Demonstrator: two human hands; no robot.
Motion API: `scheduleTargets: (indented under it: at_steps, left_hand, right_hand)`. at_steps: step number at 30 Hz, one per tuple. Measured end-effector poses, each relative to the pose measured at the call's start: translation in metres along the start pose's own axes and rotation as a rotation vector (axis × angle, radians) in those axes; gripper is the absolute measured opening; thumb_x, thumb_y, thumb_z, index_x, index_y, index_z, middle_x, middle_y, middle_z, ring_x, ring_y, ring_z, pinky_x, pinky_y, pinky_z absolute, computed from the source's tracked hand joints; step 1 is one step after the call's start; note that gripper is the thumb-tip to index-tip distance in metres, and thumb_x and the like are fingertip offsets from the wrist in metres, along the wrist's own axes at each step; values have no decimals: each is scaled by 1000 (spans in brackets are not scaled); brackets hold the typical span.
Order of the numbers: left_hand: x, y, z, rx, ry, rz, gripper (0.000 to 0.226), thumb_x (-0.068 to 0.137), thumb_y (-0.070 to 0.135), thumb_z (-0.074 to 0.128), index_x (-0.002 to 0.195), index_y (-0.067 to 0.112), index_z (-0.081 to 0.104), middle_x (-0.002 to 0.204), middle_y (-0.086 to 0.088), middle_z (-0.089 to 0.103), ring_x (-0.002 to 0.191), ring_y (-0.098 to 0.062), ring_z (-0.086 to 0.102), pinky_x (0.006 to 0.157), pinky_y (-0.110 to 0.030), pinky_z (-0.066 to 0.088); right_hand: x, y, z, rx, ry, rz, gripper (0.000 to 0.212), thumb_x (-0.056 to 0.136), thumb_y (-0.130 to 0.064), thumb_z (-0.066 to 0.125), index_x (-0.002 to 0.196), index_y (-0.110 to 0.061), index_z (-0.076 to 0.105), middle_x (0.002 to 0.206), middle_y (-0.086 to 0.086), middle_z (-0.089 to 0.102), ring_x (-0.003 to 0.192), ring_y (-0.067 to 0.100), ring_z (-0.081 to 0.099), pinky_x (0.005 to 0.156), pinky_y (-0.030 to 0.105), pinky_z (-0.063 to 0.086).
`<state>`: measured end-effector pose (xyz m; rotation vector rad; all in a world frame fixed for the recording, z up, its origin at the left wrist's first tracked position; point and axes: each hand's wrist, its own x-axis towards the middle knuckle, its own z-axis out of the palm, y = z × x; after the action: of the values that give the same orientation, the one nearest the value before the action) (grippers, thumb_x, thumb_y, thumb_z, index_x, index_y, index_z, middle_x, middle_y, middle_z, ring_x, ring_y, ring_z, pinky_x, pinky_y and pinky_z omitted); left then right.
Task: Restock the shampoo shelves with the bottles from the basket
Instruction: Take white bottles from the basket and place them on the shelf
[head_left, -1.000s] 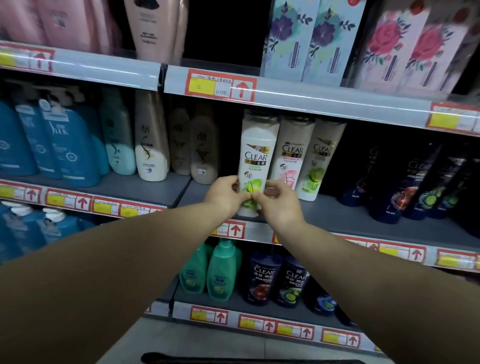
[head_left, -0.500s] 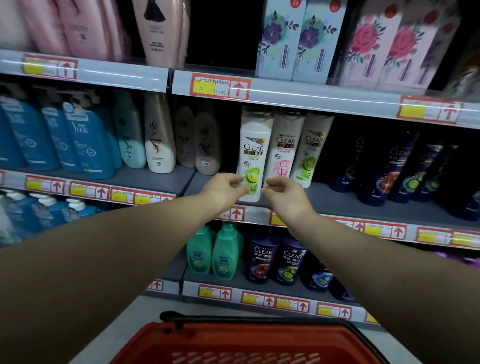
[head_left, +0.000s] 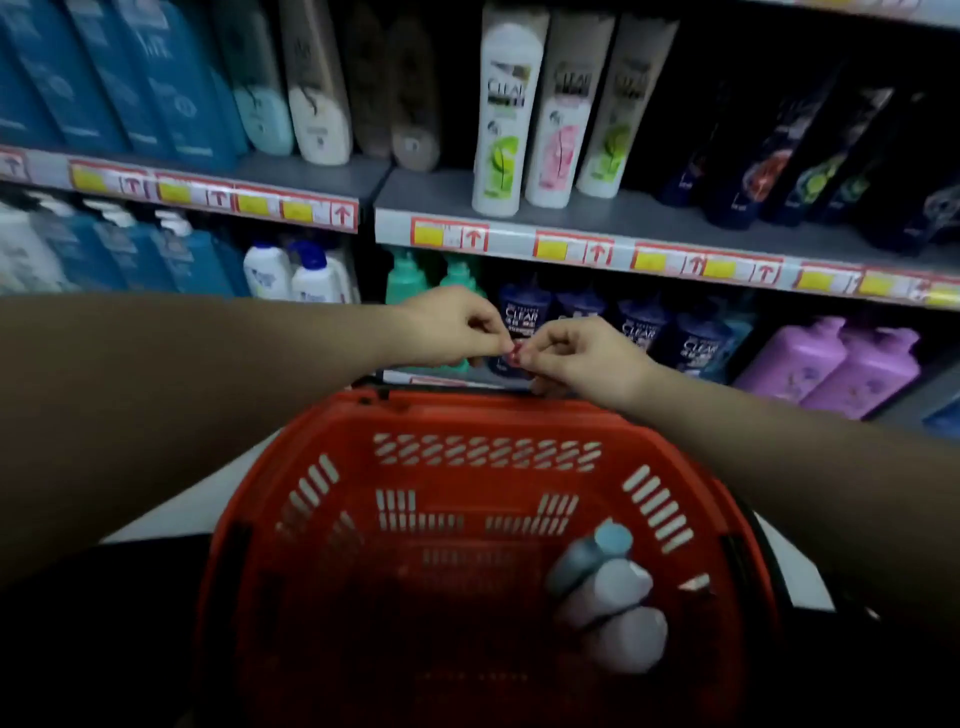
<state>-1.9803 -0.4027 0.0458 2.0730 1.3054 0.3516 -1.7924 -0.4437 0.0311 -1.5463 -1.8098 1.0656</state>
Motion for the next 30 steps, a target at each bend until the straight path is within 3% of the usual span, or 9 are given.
scheduleTargets:
  at_steps: [4, 8, 12, 16, 18, 22, 25, 27, 30]
  left_hand:
    - [-19, -12, 40, 14, -63, 5, 16, 86, 36, 68, 92, 23, 74, 70, 9, 69, 61, 0, 59, 62, -15, 48]
    - [-26, -16, 79, -13, -163, -31, 13, 85, 42, 67, 88, 30, 72, 73, 14, 68, 65, -1, 61, 65, -21, 50]
    - [-23, -15, 110, -84, -235, -45, 19, 86, 37, 68, 96, 22, 73, 76, 9, 70, 68, -3, 64, 73, -28, 54]
    - [-24, -20, 124, -125, -263, -57, 19, 88, 35, 66, 100, 21, 73, 85, 5, 73, 82, -10, 69, 78, -27, 54]
    - [-29, -26, 128, -126, -258, -65, 20, 88, 34, 65, 101, 21, 73, 91, 6, 72, 87, -9, 69, 83, -27, 54]
    - [-42, -49, 132, -105, -321, -90, 19, 88, 34, 66, 102, 23, 73, 93, 15, 69, 99, -4, 64, 97, -26, 49]
    - [-37, -53, 133, -94, -326, -123, 15, 88, 37, 65, 99, 30, 72, 96, 17, 66, 101, -4, 62, 98, -30, 48]
    - [-32, -49, 134, -192, -244, -147, 11, 88, 36, 63, 96, 32, 70, 97, 16, 67, 96, -3, 63, 96, -34, 50]
    - [-30, -44, 140, -242, -207, -136, 12, 88, 35, 64, 97, 31, 71, 97, 16, 68, 98, -2, 61, 96, -34, 50]
  right_hand:
    - [-32, 45, 11, -162, -123, 34, 13, 92, -4, 64, 83, -12, 69, 68, -3, 65, 54, -1, 58, 58, 18, 47]
    - [-58, 82, 17, -429, -291, 63, 7, 86, -10, 70, 91, -13, 72, 85, 0, 69, 77, 11, 60, 74, 27, 48]
    - [-83, 97, 17, -716, -516, -16, 16, 82, -16, 67, 97, -18, 72, 78, -13, 62, 77, 6, 56, 63, 14, 37]
    - [-101, 117, 18, -774, -672, 2, 23, 80, -20, 70, 103, -22, 66, 103, -10, 66, 82, -1, 50, 62, 15, 33]
    - [-103, 125, 21, -753, -671, 62, 23, 79, -19, 72, 101, -23, 62, 102, -14, 60, 87, 2, 52, 62, 18, 35]
    - [-98, 130, 22, -765, -636, 157, 28, 78, -27, 72, 82, -50, 57, 118, -19, 62, 107, 9, 61, 75, 27, 48]
    - [-100, 130, 21, -939, -625, 150, 25, 84, -33, 68, 103, -46, 58, 116, -7, 49, 116, 15, 51, 76, 24, 38]
    - [-99, 137, 23, -994, -620, 162, 38, 86, -35, 65, 123, -35, 55, 120, -3, 44, 119, 20, 49, 80, 26, 39]
    - [-98, 145, 29, -929, -652, 234, 39, 83, -38, 63, 121, -33, 55, 124, -3, 53, 114, 23, 57, 90, 36, 50]
